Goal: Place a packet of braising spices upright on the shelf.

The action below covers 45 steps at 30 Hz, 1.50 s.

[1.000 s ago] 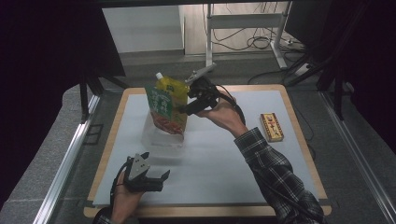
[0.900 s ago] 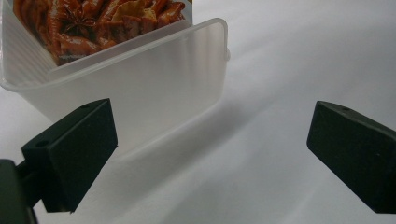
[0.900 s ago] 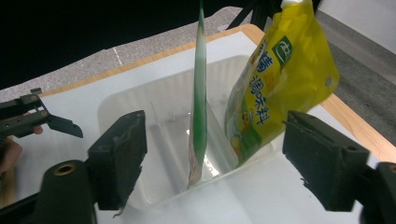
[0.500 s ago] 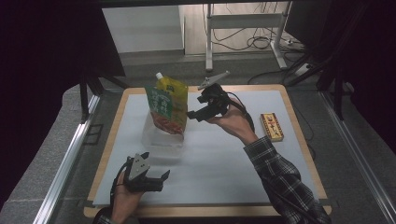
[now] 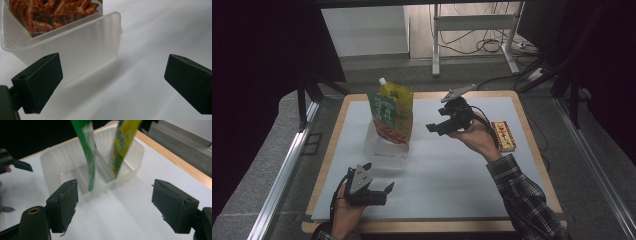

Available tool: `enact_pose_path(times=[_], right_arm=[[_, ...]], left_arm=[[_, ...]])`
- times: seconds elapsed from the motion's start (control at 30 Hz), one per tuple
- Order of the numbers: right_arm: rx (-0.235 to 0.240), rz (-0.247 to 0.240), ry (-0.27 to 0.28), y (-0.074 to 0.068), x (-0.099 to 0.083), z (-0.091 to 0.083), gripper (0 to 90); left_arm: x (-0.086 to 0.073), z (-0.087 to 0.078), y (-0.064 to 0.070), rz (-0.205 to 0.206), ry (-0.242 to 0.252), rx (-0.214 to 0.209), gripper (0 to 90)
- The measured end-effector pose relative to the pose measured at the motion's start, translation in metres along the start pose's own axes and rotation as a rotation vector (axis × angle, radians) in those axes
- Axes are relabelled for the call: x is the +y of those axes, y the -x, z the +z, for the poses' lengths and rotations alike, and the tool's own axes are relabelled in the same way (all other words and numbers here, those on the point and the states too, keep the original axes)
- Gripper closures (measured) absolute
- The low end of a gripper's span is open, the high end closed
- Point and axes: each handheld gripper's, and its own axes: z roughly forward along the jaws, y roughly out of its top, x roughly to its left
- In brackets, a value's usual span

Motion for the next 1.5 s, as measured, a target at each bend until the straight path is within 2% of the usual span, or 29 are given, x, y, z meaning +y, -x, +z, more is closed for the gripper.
enact_pose_path(times=[0.37,0.63,0.83,0.97,1.23,1.5], right_arm=[[-0.094,0.017,0.004,0.023,-0.031,-0.021,23.4],[-0.182,0.038,-0.029,0.042,-0.059,-0.036,27.3],[-0.234,0.108,-0.039,0.057,-0.08,-0.048,27.6],[-0.273,0.167,-0.038,0.069,-0.094,-0.055,24.4],[-0.387,0.213,-0.045,0.089,-0.126,-0.062,18.5],[-0.457,0.269,-0.051,0.104,-0.153,-0.06,16.4]], left_arm=[[0.0,0.0,0.0,0.0,-0.002,0.004,1.2],[0.0,0.0,0.001,0.004,-0.003,0.007,1.2],[0.0,0.0,0.001,0.003,-0.004,0.008,1.2],[0.0,0.0,0.001,0.005,-0.005,0.008,1.2],[0.0,0.0,0.001,0.007,-0.006,0.008,1.2],[0.0,0.0,0.001,0.007,-0.006,0.007,1.3]])
